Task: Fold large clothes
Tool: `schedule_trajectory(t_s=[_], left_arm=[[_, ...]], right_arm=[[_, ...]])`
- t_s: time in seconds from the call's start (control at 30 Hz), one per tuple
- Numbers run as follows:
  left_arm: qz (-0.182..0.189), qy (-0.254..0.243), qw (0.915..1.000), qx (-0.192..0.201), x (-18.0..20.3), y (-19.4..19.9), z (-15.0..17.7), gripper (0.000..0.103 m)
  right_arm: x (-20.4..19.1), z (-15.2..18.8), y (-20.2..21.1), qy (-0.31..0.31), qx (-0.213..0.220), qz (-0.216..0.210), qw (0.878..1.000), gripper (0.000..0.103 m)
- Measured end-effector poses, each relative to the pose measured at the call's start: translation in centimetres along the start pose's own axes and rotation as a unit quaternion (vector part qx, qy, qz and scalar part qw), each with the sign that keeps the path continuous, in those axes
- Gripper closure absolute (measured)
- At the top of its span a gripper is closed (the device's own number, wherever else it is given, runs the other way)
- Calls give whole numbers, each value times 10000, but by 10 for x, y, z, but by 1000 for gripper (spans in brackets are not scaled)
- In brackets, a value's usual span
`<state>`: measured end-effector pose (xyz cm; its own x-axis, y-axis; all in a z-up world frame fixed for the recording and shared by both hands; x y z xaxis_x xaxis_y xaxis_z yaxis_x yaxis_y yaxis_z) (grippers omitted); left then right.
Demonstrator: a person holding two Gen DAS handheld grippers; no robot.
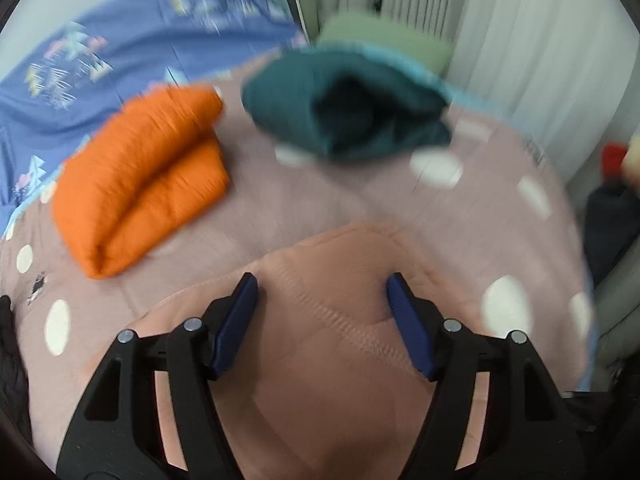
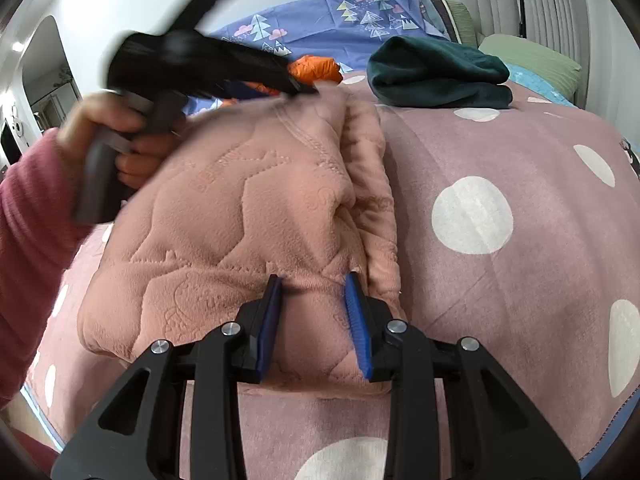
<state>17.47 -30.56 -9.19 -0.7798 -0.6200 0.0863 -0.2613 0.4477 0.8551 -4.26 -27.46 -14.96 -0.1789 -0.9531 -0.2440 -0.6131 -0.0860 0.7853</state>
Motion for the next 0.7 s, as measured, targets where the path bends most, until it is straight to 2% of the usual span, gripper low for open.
schedule_trajectory(t_s=[0.13,0.27,0.33,0.4,0.43,0.47,0.57,0.7], left_arm=[[118,245,9973,679,-18,64,12,35],[226,366,9937,1036,-27,100,70,27],[266,309,9950,913,-25,95,98,24],[-19,325,9986,405,-26,61,126,21],[-138,412,9979,471,-29,52,135,19],[-123,512,9962,699,-31,46,141,19],[107,747,9952,617,-37,51,139,19],[-326,469,9966,600,-28,60,136,19]], right_arm=[[1,0,1,-104,-8,-86,9999,71],[-1,1,1,-91,47,-42,9999,70],[-2,1,1,-76,43,-19,10000,70],[-2,1,0,-55,17,-8,10000,69],[-4,0,0,-14,20,2,10000,69],[-4,0,0,7,13,59,10000,69],[-6,1,4,21,60,111,9999,69],[-9,-2,16,-44,90,59,9999,68]])
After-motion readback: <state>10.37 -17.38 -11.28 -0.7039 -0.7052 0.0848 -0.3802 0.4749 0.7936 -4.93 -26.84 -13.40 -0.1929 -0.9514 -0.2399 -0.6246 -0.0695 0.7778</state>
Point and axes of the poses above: each gripper's, at about its wrist camera, not at the fingertips, and y roughly against the way its jaws point, x to its right, z to its underside, the point moved 8 cm from there along -y, roughly the way its jaws point, and after that the axes turned 9 degrees about -x, right-handed, at the moved point
